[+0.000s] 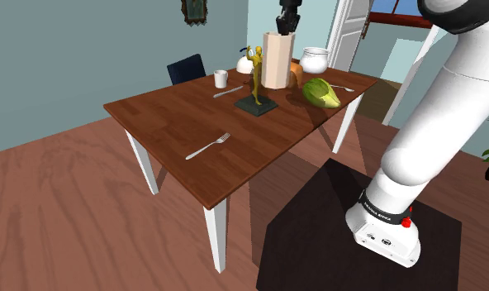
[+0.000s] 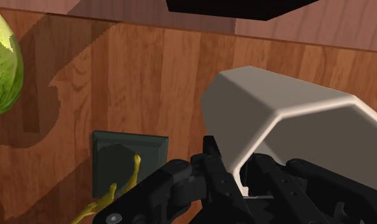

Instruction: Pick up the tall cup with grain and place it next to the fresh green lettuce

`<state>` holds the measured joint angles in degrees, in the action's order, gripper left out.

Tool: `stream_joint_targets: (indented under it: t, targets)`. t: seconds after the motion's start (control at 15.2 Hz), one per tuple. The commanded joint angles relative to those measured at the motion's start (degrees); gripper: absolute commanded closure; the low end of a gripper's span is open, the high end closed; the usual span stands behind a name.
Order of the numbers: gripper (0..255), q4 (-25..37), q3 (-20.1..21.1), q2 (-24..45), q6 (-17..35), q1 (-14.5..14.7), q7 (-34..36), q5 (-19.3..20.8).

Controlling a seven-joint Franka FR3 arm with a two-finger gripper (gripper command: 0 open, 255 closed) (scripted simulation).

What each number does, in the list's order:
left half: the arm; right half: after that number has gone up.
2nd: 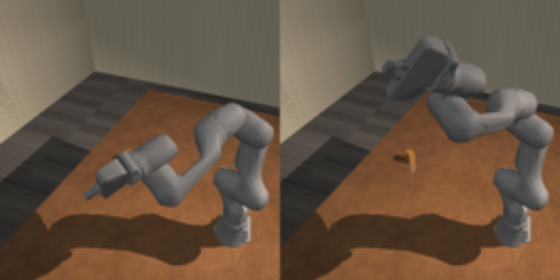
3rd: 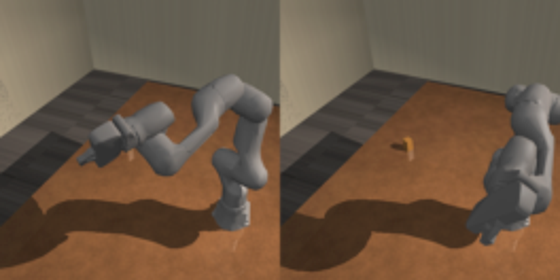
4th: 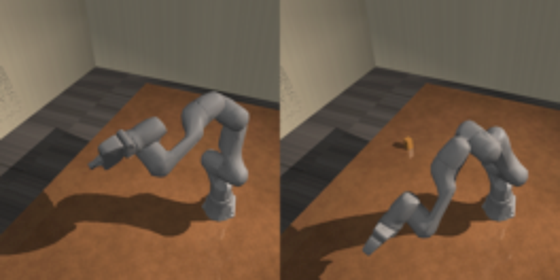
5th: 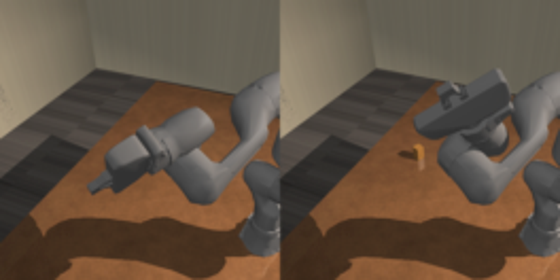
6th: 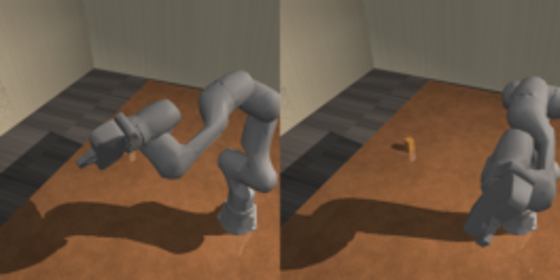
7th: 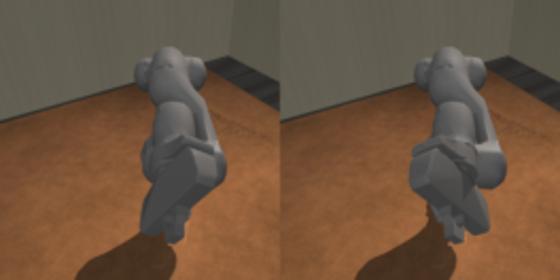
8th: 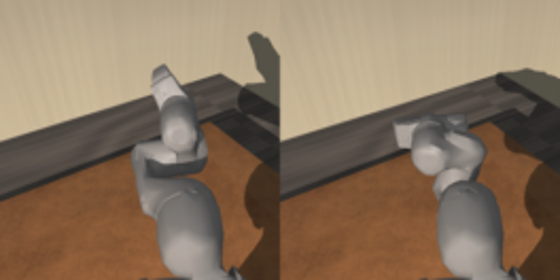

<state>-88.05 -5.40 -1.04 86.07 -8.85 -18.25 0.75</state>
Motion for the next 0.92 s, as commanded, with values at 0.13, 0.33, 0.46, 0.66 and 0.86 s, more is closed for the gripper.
stream_joint_targets:
  t: [0.13, 0.33, 0.46, 0.66, 0.86]
  targets:
    - [255, 3.4, -2.86, 2.67, -0.62, -2.82, -5.79, -0.25]
    - [255, 6.98, -4.85, 5.55, -1.32, -5.04, -9.94, -0.76]
    - [255, 9.89, -6.07, 7.84, -1.97, -6.67, -12.69, -1.27]
    - [255, 15.19, -7.77, 11.89, -3.3, -9.33, -16.77, -2.34]
    - [255, 22.01, -9.22, 16.86, -5.27, -12.41, -20.72, -3.81]
